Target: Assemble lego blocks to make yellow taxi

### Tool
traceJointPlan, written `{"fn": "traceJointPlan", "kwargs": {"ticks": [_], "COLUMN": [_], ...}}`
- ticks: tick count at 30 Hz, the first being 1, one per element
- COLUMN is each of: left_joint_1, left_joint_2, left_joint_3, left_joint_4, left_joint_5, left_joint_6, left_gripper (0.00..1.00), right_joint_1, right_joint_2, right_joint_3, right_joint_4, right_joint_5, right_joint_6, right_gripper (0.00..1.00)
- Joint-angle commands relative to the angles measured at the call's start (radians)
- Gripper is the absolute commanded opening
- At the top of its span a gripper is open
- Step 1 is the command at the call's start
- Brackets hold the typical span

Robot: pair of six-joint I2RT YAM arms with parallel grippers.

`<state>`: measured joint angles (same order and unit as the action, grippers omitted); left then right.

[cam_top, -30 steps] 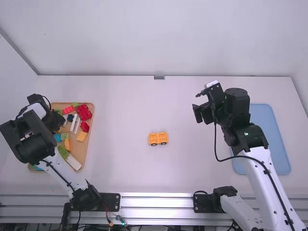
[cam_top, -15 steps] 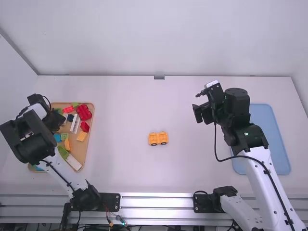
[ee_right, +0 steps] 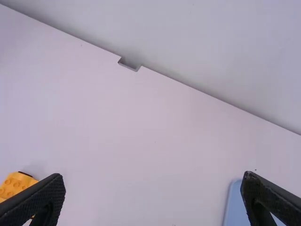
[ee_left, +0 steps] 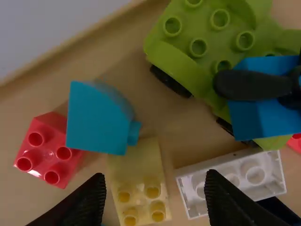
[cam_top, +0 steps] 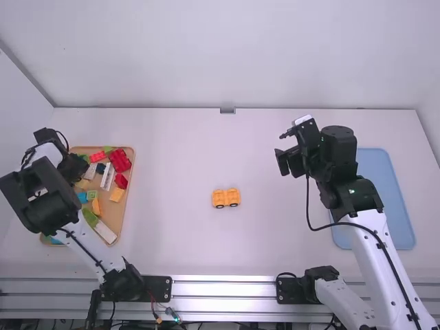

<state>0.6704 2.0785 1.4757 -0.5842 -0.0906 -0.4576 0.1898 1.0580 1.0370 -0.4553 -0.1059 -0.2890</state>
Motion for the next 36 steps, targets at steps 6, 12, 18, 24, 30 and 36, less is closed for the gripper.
{"fn": "traceJointPlan", "kwargs": {"ticks": [6, 12, 18, 24, 30, 36], "left_joint_1": [-0.003, -0.003, -0.003, -0.003, -0.003, -0.003], "left_joint_2": [0.014, 0.014, 0.014, 0.014, 0.014, 0.014], "left_joint_3": [-0.016, -0.066, -0.074, -0.075, -0.082, -0.118], "left_joint_4": [-0.003, 0.021, 0.020, 0.020, 0.006, 0.038], "left_joint_5": [-0.009, -0.112, -0.100, -0.030, -0.033, -0.031], "left_joint_6": [-0.025, -0.096, -0.091, -0.016, -0.015, 0.029], "left_gripper": [0.51, 0.49, 0.49, 0.47, 0.39, 0.37], "right_joint_1": [0.000, 0.000, 0.000, 0.000, 0.000, 0.000], "right_joint_2": [0.003, 0.003, 0.003, 0.003, 0.003, 0.003], "right_joint_3": [0.042, 0.042, 0.033, 0.029, 0.029, 0.029], "right_joint_4": [-0.001, -0.003, 0.005, 0.004, 0.002, 0.000], "right_joint_5": [-0.002, -0.002, -0.002, -0.002, -0.002, 0.001], "right_joint_6": [0.003, 0.003, 0.003, -0.001, -0.001, -0.001], "right_gripper": [0.99, 0.99, 0.99, 0.98, 0.99, 0.99]}}
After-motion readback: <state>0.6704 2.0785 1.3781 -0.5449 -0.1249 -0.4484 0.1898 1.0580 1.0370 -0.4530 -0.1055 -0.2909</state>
